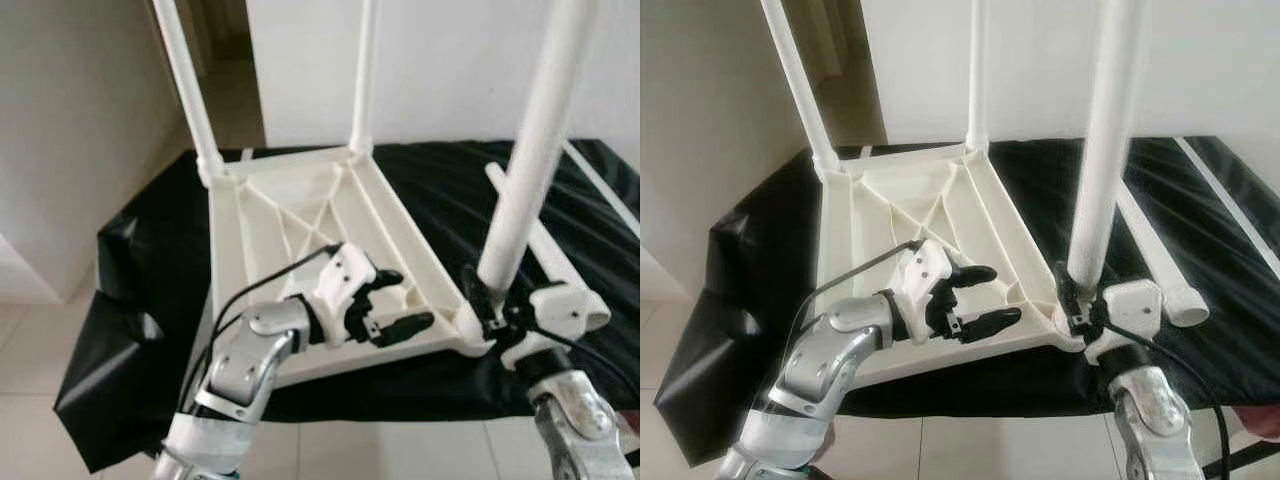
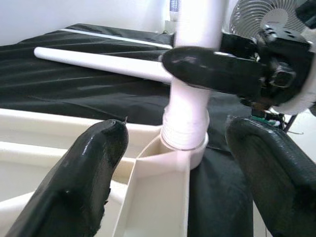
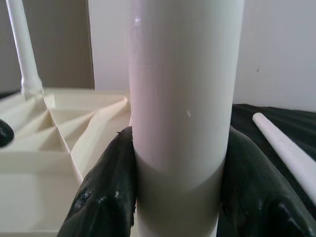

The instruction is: Building children table

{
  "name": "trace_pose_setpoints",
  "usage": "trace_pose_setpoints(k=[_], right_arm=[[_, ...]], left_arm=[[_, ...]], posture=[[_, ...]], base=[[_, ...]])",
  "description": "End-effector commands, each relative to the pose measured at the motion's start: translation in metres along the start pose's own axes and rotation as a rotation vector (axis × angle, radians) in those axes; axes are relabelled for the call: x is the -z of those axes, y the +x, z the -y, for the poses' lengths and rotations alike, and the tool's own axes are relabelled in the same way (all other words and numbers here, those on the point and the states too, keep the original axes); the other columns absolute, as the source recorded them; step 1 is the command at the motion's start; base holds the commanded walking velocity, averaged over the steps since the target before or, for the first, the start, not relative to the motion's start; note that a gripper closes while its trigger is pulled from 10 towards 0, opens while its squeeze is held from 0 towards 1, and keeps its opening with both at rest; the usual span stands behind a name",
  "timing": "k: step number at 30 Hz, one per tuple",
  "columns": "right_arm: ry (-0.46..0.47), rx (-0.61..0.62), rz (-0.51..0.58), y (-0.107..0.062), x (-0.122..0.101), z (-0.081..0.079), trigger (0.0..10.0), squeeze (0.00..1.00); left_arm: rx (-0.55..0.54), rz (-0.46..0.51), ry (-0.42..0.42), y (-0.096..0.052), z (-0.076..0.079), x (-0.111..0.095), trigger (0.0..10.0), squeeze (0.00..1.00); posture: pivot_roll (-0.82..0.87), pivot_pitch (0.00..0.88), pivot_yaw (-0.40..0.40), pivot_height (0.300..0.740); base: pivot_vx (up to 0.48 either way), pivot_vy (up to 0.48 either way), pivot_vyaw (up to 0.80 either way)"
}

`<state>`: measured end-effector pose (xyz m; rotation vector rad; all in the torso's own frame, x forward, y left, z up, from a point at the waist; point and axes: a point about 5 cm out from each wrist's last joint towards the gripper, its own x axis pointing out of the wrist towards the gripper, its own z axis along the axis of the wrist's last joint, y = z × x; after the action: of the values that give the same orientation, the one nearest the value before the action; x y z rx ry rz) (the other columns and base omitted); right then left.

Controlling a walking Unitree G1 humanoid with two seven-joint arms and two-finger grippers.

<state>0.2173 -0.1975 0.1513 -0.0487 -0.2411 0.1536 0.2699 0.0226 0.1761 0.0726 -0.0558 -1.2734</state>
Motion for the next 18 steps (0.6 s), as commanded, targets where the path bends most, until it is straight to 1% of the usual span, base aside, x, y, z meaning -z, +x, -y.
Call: trace_pose_setpoints(k=[1, 4, 5, 6, 7, 8, 17, 18], right_arm=[[0.085, -0.017, -0.109, -0.01, 0.025, -0.007, 10.0, 0.0], [0.108, 0.013, -0.092, -0.012, 0.025, -0.004, 10.0, 0.0], [0.128, 0.071, -0.07, -0.015, 0.024, 0.0, 10.0, 0.0], [0.128, 0.071, -0.07, -0.015, 0.024, 0.0, 10.0, 0.0], [0.125, 0.106, -0.076, -0.018, 0.027, 0.003, 10.0, 0.0], [0.15, 0.125, -0.088, -0.021, 0.03, 0.004, 10.0, 0.0], [0.115, 0.083, -0.101, -0.017, 0.031, 0.002, 10.0, 0.0], [0.067, 0.042, -0.126, -0.01, 0.031, 0.001, 10.0, 0.0]], left_arm=[[-0.032, 0.006, 0.015, 0.0, -0.002, -0.005, 10.0, 0.0], [-0.032, 0.006, 0.015, 0.0, -0.002, -0.005, 10.0, 0.0], [-0.031, 0.005, 0.016, -0.001, -0.002, -0.005, 10.0, 0.0], [-0.031, 0.005, 0.016, -0.001, -0.002, -0.005, 10.0, 0.0], [-0.029, 0.005, 0.015, -0.001, -0.002, -0.005, 10.0, 0.0], [-0.025, 0.005, 0.014, -0.001, -0.002, -0.006, 10.0, 0.0], [-0.02, 0.003, 0.016, 0.0, -0.003, -0.006, 10.0, 0.0], [-0.02, 0.003, 0.018, -0.001, -0.003, -0.007, 10.0, 0.0]], posture=[[-0.02, 0.0, 0.036, 0.74], [-0.02, 0.0, 0.038, 0.74], [-0.02, 0.0, 0.041, 0.74], [-0.02, 0.0, 0.041, 0.74], [-0.03, 0.0, 0.044, 0.74], [-0.03, 0.0, 0.048, 0.74], [-0.03, 0.0, 0.053, 0.74], [-0.03, 0.0, 0.052, 0.74]], base=[[0.0, 0.0, 0.0], [0.0, 0.0, 0.0], [0.0, 0.0, 0.0], [0.0, 0.0, 0.0], [0.0, 0.0, 0.0], [0.0, 0.0, 0.0], [0.0, 0.0, 0.0], [0.0, 0.0, 0.0]])
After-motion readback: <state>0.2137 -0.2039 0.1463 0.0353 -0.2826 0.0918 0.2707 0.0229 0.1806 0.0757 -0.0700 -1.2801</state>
